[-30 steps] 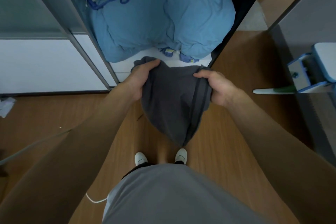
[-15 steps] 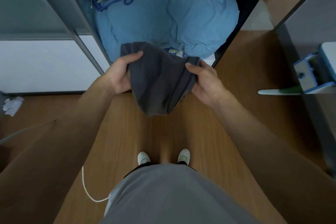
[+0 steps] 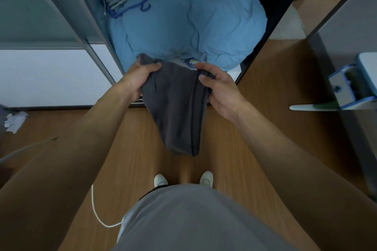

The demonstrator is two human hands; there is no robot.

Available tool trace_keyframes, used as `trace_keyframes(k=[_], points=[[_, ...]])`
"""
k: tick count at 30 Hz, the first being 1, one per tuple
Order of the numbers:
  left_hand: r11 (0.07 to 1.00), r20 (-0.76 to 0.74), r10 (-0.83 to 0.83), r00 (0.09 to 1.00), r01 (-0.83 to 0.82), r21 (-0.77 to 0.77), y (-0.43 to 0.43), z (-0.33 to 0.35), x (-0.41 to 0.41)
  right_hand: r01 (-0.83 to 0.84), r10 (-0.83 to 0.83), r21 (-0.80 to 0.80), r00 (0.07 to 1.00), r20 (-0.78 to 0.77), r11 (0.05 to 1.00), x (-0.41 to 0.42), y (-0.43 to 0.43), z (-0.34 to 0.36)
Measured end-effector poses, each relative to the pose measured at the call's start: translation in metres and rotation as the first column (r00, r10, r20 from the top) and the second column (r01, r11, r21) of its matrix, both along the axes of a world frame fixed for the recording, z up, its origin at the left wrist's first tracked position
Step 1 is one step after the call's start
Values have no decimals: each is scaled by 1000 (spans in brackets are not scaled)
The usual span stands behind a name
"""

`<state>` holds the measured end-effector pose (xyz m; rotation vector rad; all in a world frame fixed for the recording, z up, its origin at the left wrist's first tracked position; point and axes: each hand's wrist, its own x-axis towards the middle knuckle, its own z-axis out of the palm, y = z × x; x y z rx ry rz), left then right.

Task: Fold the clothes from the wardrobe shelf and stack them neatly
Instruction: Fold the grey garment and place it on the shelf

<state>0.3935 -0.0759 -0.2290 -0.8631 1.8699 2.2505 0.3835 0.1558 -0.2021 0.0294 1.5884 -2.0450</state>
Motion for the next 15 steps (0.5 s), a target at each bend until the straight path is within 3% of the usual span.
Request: trace_keyframes(k=[6,8,11,15], points=[[952,18,25,1000,-18,-305,-13,-12,-2,-75,75,10,997,-6,997,8,-17,1],[968,49,32,998,-19,-251,-18,-18,0,-93,94,-18,996,10,995,8,-17,-1],[999,95,-19,995,22,-36,-21,-26,12,-100,103,-62,994,36,993,7,-16,-2],[995,-7,-87,996,87,47,-18,-34,20,-47,51,-91,998,35,995,3,-15,-1]])
